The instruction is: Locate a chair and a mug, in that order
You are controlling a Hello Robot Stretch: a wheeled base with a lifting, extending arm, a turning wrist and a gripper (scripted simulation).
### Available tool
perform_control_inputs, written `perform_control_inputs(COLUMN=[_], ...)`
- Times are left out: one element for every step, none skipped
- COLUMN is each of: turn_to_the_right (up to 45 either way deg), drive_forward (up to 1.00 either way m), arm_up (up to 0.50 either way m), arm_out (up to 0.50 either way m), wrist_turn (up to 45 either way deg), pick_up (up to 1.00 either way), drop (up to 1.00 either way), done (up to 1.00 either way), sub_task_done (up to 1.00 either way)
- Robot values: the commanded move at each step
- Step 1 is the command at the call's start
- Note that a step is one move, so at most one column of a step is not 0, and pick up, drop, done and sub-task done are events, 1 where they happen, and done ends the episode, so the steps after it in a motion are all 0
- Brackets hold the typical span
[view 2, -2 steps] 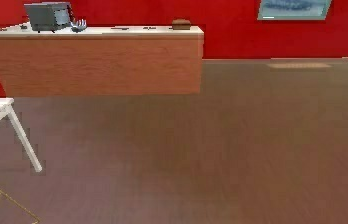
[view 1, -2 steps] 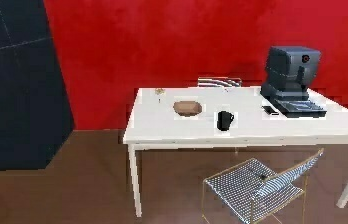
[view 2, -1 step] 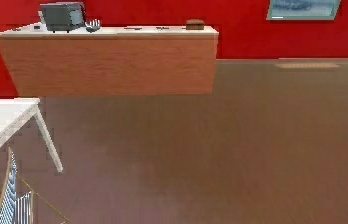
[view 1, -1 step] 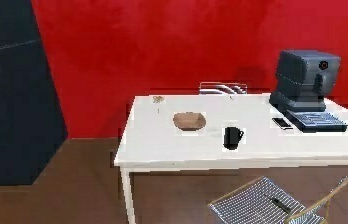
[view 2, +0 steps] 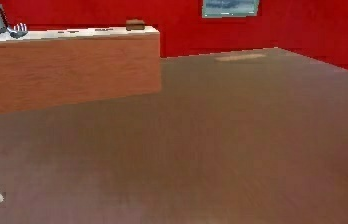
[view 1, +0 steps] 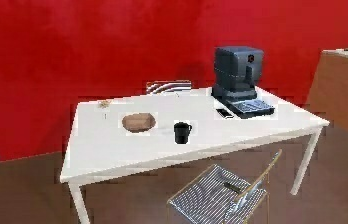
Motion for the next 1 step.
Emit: perform_control_inputs(turn_to_the_right=[0.0], drive_forward=[0.0], arm_up=[0.0], arm_out=[0.0], wrist_turn=[0.0], pick_up=[0.0], drop=[0.0], done=[1.0], sub_task_done=[0.0])
